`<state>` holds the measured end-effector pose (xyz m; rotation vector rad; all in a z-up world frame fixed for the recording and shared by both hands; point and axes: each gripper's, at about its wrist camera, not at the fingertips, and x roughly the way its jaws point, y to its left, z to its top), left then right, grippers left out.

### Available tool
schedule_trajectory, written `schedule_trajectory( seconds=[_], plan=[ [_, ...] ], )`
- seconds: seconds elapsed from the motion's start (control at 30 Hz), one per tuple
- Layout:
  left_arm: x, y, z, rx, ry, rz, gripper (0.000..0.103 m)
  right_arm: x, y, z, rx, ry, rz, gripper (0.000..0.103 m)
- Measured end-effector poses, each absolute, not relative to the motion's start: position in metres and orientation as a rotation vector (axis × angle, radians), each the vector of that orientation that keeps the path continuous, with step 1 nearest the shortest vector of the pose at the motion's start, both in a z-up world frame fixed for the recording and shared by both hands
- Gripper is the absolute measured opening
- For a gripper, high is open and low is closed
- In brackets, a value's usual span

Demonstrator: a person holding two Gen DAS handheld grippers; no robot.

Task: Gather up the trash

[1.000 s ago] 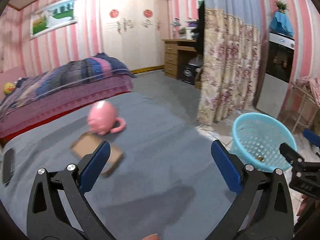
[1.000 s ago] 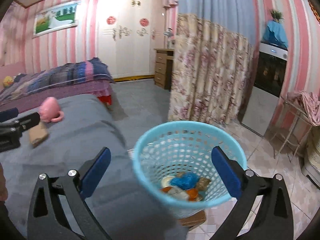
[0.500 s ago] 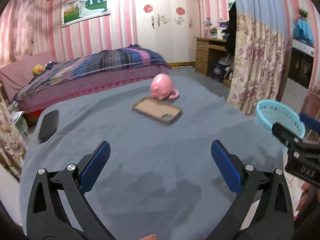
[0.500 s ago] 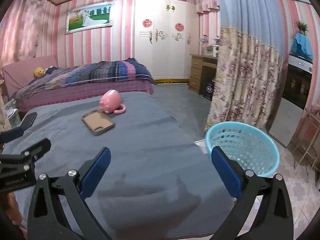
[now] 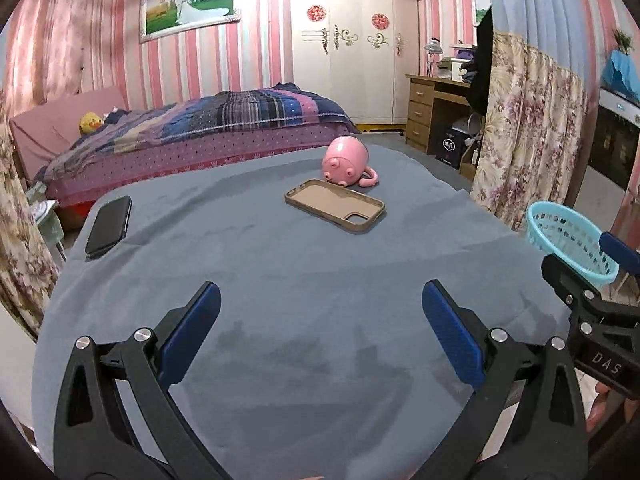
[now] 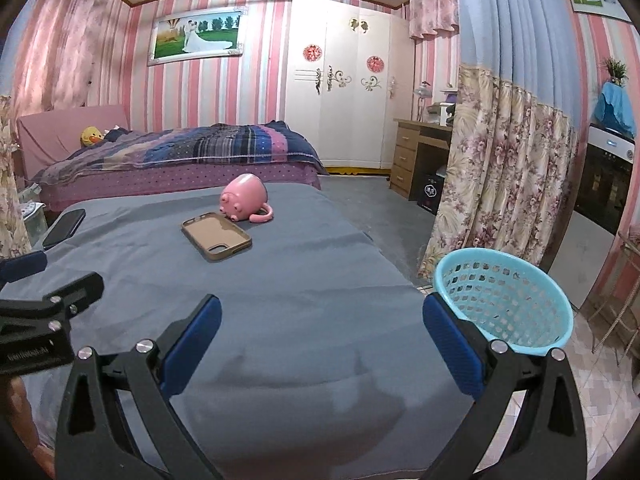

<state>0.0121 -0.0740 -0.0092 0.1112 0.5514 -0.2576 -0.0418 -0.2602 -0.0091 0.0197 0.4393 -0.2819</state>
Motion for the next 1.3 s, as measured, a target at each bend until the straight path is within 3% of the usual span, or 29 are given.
schedule_trajectory(
  seconds=[1.3],
  plan=[
    [0.0119, -0.0767, -0.0117, 0.116, 0.546, -0.282, 0.097, -0.0381, -0.2573, -0.0091, 0.011, 0.433, -0.284, 0.098]
  ],
)
